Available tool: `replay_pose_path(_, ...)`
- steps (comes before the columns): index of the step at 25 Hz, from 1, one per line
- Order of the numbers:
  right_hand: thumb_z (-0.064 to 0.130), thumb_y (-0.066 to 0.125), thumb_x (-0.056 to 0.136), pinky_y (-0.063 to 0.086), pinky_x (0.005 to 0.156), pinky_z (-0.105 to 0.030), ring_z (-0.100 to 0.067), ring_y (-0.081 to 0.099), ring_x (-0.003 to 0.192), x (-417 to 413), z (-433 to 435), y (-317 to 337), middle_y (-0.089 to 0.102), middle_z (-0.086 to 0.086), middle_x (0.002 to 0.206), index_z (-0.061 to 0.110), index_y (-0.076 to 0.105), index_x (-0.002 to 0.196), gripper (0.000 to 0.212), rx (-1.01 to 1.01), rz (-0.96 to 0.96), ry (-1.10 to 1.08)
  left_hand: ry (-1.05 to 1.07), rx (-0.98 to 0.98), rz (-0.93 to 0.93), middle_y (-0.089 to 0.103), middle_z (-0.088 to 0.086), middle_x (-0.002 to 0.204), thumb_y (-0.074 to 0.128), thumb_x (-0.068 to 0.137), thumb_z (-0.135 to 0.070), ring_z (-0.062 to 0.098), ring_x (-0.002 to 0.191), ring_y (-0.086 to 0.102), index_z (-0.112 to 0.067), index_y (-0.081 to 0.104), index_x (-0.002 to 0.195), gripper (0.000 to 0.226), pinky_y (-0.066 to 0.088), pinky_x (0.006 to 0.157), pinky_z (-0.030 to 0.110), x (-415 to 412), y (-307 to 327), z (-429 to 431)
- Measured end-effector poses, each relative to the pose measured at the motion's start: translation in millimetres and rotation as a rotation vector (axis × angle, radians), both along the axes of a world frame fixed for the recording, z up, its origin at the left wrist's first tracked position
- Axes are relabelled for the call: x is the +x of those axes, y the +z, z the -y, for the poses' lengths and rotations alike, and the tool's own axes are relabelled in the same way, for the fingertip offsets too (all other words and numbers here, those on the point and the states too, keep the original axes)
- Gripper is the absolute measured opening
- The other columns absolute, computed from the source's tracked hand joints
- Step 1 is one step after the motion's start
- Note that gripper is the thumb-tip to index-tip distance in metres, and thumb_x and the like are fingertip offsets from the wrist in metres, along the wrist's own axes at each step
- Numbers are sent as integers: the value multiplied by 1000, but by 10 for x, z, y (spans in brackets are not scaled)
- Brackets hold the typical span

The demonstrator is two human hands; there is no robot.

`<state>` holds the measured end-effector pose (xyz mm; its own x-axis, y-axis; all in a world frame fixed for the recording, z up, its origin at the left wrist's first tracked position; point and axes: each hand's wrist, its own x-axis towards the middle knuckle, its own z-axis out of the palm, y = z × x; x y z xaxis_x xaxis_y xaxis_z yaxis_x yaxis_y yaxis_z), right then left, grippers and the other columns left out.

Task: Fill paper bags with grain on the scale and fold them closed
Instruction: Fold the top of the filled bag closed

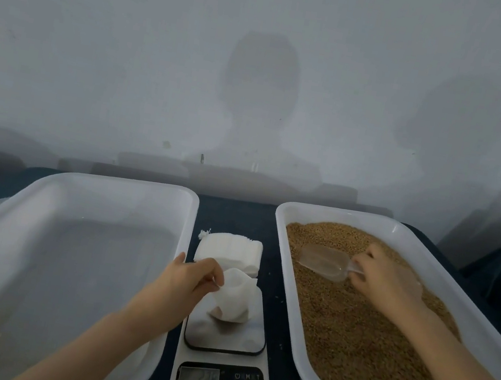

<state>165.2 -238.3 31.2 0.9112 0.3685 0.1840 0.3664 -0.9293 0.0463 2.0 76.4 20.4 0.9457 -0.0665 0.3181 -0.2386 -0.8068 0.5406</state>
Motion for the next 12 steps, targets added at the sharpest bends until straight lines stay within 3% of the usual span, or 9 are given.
replay_pose_path(3,40,59,87,56,66,-30,-6,52,75,37,-181,-27,45,11,97,24,60,101,21,38,-19,30,3,-12,-6,48,-48,65,58,93,-9,-11,60,50,-8,61,89,5,18,103,17,11,-6,-7)
replay_pose_path(7,35,61,87,46,66,-17,-4,55,82,85,-78,-49,55,9,103,24,62,103,19,258,-121,-12,18,-40,-13,53,-35,58,60,93,-12,-12,61,52,-11,61,88,5,13,110,20,22,-29,-18)
replay_pose_path(10,34,62,87,45,78,-21,-5,56,91,66,81,-47,63,10,104,24,64,104,20,447,-248,-14,24,-45,-13,51,-31,55,59,93,-14,-13,64,52,-13,62,89,5,12,108,17,36,-38,-19)
replay_pose_path(12,35,62,86,43,76,-18,-1,55,89,28,165,-11,63,12,103,26,64,102,18,478,-278,-1,24,-36,0,53,-30,63,59,94,-15,-12,63,53,-14,63,90,6,12,104,12,43,-41,-21)
